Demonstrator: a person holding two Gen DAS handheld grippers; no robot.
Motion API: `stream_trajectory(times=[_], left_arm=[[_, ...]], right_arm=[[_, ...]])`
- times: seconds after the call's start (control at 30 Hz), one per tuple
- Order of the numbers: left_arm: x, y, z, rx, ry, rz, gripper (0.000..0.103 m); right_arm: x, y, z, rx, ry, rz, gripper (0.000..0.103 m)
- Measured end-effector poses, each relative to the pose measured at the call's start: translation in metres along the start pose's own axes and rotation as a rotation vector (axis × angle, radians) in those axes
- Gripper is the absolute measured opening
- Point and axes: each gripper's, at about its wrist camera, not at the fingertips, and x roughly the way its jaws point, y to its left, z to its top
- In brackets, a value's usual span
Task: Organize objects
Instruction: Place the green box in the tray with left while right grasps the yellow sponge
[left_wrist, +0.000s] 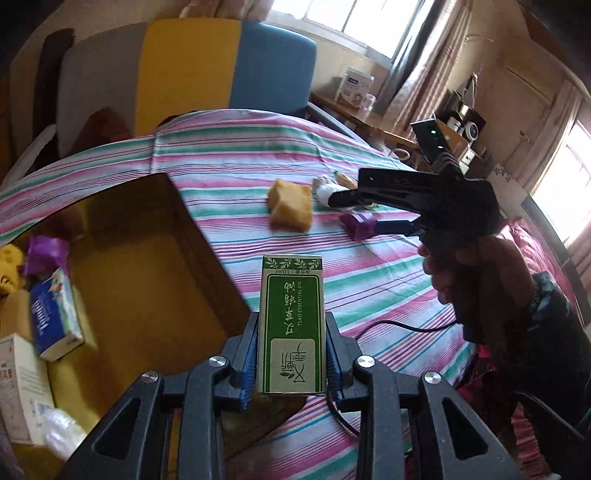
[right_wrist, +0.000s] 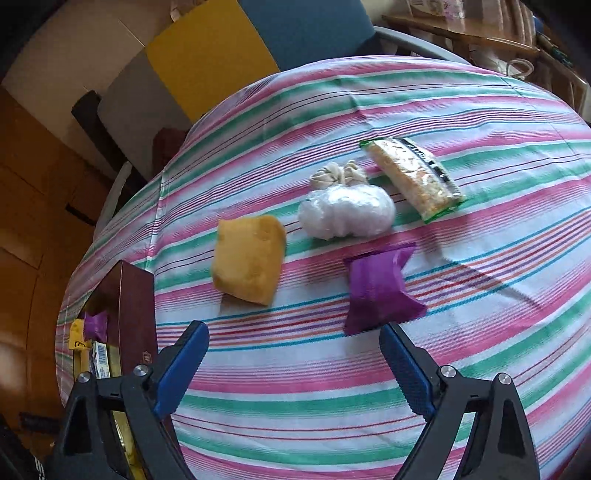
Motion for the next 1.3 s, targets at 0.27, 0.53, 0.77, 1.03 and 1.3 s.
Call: stream_trajectory(times=[0.27, 0.53, 0.77, 1.03, 1.3], left_arm=[[-0.03, 0.041, -0.015, -0.099, -0.042, 0.027, 0.031], [-0.071, 0.084, -0.024, -0.197, -0.119, 0.113, 0.031], [-0.115, 0.128, -0.042, -0.317, -0.182, 0.233, 0.031], [-0.092, 0.112, -0.049, -0.266, -0.104, 0.226, 0.031], [-0.033, 0.114, -0.044, -0.388, 0.074, 0.252, 0.031]], right_arm=[[0.06, 0.037, 0.036, -0.003, 0.048, -0.113, 0.1], [0.075, 0.06, 0.025, -0.202, 0.085, -0.175, 0.053], [0.047, 0.055, -0.028, -0.364, 0.137, -0.135, 0.052], [0.037, 0.045, -0.043, -0.382, 0.117, -0.099, 0.053], [0.032, 0.045, -0.045, -0.415, 0.105, -0.116, 0.053]])
